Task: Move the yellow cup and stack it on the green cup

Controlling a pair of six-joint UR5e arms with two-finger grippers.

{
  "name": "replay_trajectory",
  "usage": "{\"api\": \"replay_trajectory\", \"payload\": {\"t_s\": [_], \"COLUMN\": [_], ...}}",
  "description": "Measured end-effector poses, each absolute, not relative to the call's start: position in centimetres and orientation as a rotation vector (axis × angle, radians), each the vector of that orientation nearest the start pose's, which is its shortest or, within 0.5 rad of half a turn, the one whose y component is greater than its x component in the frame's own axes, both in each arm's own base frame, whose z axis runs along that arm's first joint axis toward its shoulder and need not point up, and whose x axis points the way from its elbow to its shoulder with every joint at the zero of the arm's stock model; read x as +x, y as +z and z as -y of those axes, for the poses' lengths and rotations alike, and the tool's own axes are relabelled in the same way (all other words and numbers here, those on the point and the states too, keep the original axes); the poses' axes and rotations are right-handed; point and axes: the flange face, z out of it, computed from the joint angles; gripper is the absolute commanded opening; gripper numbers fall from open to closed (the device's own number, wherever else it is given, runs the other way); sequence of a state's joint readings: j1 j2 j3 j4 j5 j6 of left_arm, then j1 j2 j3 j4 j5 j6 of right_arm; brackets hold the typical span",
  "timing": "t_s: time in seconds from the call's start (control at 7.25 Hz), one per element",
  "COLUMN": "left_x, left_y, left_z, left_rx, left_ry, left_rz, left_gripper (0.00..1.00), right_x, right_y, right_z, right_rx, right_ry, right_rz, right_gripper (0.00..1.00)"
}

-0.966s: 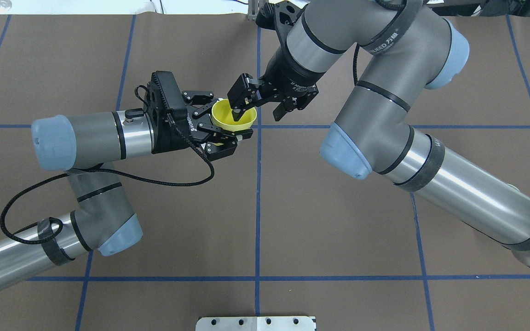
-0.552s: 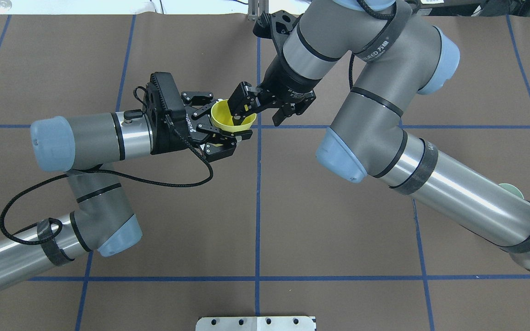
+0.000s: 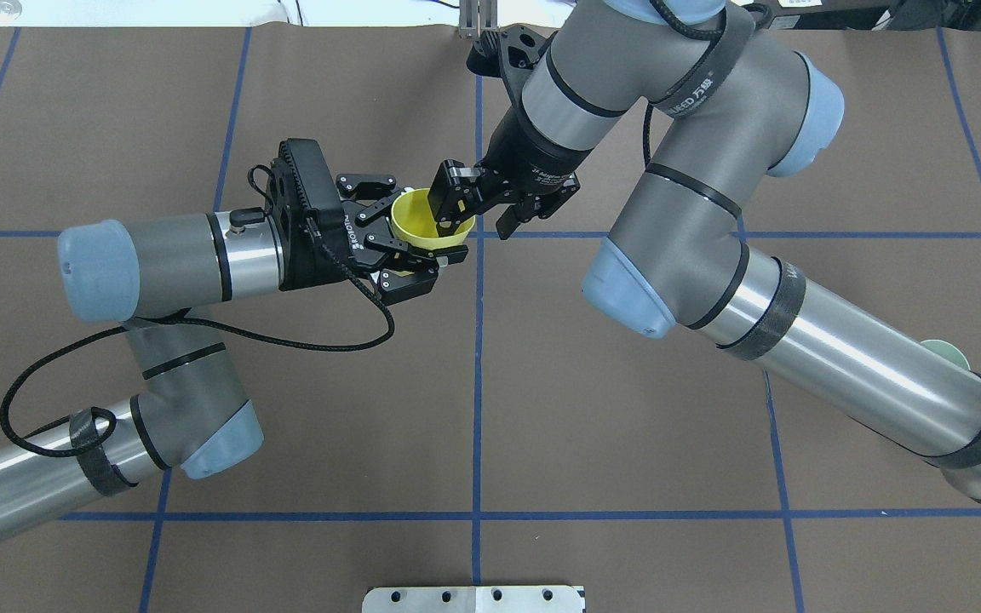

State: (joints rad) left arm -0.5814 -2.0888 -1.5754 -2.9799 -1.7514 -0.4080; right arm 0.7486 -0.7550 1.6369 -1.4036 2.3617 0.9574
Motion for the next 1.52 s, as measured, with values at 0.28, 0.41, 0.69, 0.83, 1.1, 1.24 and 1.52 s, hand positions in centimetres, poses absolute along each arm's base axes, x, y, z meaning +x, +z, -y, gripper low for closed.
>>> {"api": "replay_trajectory", "payload": {"t_s": [0.28, 0.41, 0.69, 0.83, 1.1, 1.24, 1.52], "left_x": [44.5, 44.6, 44.8, 44.8, 44.9, 44.9, 44.9], "left_y": [20.9, 20.9, 21.0, 21.0, 21.0, 21.0, 21.0], "left_z": [42.8, 42.6, 42.4, 42.4, 42.3, 42.3, 42.4], "left_rx": [1.422, 1.422, 1.422, 1.424, 1.424, 1.424, 1.423], "left_ry": [0.562, 0.563, 0.566, 0.567, 0.569, 0.569, 0.569], "left_rz": [-1.361, -1.363, -1.367, -1.367, -1.367, -1.367, -1.365], "left_gripper": [0.29, 0.29, 0.29, 0.29, 0.29, 0.29, 0.66], "right_x": [-45.0, -45.0, -45.2, -45.4, -45.8, -45.8, -45.8], "right_y": [9.8, 9.7, 9.3, 9.0, 8.9, 8.9, 8.9], "right_z": [50.1, 50.1, 50.1, 50.3, 50.6, 50.6, 50.5], "right_rx": [0.054, 0.051, 0.05, 0.049, 0.045, 0.04, 0.029], "right_ry": [-0.302, -0.304, -0.306, -0.305, -0.304, -0.307, -0.315], "right_rz": [1.221, 1.224, 1.227, 1.226, 1.224, 1.225, 1.23], "right_gripper": [0.51, 0.5, 0.48, 0.48, 0.45, 0.37, 0.0]}}
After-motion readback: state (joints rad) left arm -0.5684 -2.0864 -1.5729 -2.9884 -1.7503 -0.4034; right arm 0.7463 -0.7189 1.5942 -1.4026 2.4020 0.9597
